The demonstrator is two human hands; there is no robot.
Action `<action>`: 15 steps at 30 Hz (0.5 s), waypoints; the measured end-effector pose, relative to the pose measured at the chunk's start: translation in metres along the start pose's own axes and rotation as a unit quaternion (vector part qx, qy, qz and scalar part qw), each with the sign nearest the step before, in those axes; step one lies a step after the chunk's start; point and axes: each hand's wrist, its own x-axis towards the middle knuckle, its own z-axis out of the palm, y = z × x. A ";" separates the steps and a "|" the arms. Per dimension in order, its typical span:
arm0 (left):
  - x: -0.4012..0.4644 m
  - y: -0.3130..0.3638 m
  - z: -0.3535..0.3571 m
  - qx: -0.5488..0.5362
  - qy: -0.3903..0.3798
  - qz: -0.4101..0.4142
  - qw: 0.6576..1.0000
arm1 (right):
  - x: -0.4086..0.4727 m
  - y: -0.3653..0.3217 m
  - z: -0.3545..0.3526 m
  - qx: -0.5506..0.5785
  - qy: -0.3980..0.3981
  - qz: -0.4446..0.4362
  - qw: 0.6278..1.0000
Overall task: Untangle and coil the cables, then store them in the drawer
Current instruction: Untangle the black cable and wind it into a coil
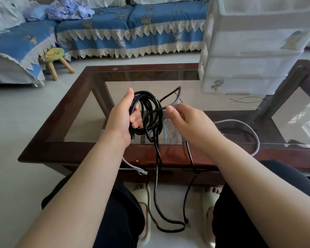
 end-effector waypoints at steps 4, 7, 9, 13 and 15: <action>0.001 -0.003 0.001 -0.101 0.001 -0.021 0.995 | 0.000 0.008 0.012 0.088 -0.060 0.049 0.993; 0.003 -0.006 0.001 -0.146 -0.004 -0.031 0.989 | -0.002 0.004 0.025 0.111 -0.059 0.061 0.990; 0.005 -0.006 0.000 -0.158 -0.010 -0.042 0.986 | -0.003 -0.002 0.027 0.203 -0.034 0.078 0.975; 0.008 0.002 0.000 -0.092 0.035 -0.027 0.995 | 0.003 -0.004 0.018 0.313 0.019 0.121 0.942; 0.009 0.004 0.002 -0.004 0.063 -0.013 0.998 | 0.006 -0.005 0.006 0.430 0.044 0.163 0.887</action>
